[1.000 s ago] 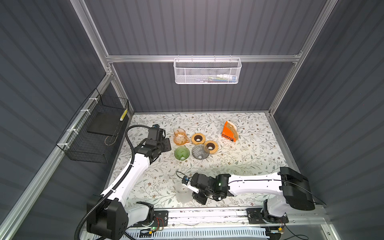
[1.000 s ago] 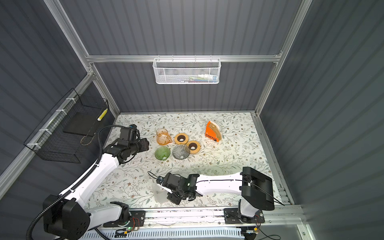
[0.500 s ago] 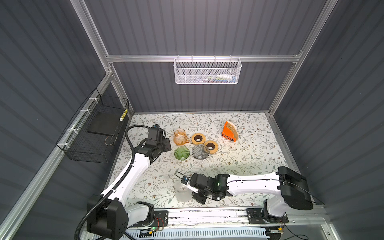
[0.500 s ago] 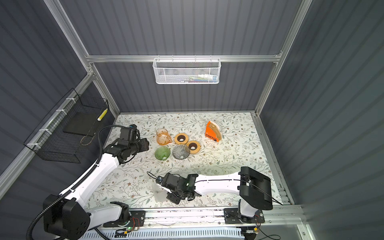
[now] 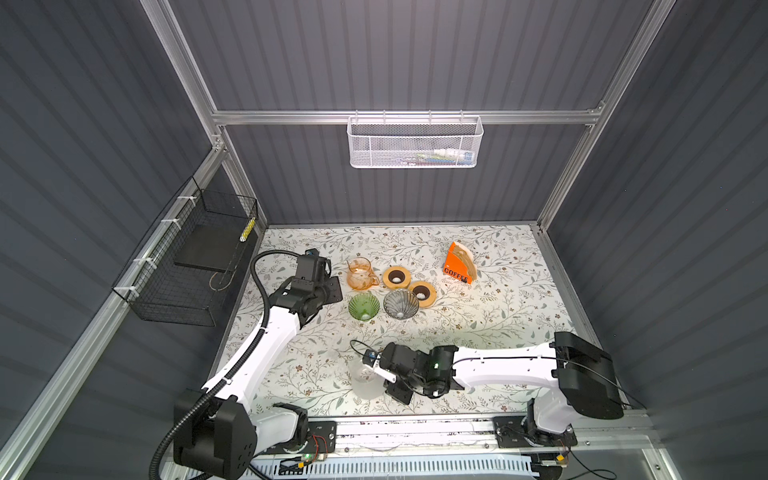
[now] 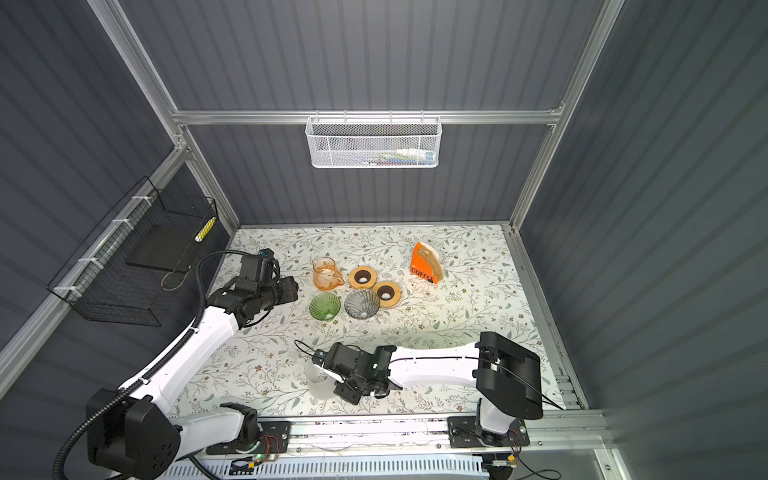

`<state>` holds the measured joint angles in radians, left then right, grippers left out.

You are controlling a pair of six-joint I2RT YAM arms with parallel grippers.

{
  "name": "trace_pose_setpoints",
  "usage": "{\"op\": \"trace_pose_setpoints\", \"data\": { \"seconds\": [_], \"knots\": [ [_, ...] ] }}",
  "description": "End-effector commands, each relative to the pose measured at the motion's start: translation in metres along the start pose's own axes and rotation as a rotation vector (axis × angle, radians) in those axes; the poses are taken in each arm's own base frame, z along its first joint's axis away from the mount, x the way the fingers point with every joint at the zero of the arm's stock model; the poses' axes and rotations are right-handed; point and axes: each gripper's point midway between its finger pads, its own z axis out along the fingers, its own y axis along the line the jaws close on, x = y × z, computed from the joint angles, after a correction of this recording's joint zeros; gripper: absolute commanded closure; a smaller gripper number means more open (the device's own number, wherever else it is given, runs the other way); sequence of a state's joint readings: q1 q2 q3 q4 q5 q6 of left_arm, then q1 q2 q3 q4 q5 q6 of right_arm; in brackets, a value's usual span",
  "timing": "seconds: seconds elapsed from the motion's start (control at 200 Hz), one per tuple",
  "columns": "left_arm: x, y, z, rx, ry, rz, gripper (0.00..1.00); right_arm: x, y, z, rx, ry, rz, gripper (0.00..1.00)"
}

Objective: Place the coffee filter in the dripper
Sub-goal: 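Lower the frosted pitcher onto the table near the robot and open the right gripper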

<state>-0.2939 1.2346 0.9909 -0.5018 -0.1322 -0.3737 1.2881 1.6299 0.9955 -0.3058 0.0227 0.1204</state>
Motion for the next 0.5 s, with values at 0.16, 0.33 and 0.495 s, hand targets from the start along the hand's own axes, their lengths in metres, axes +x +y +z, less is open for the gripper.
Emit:
{"op": "trace_pose_setpoints", "data": {
  "seconds": [0.16, 0.33, 0.495],
  "knots": [
    [-0.002, -0.001, 0.001, -0.012, 0.009, 0.024, 0.41, 0.006, -0.018, 0.008, 0.034, 0.022, 0.005, 0.87],
    [-0.003, -0.001, 0.001, -0.014, 0.011, 0.025, 0.40, 0.009, -0.023, 0.009, 0.044, 0.029, 0.001, 0.78],
    [-0.005, -0.002, 0.001, -0.014, 0.008, 0.024, 0.41, 0.011, -0.028, 0.009, 0.052, 0.035, 0.008, 0.72]
  ]
}}
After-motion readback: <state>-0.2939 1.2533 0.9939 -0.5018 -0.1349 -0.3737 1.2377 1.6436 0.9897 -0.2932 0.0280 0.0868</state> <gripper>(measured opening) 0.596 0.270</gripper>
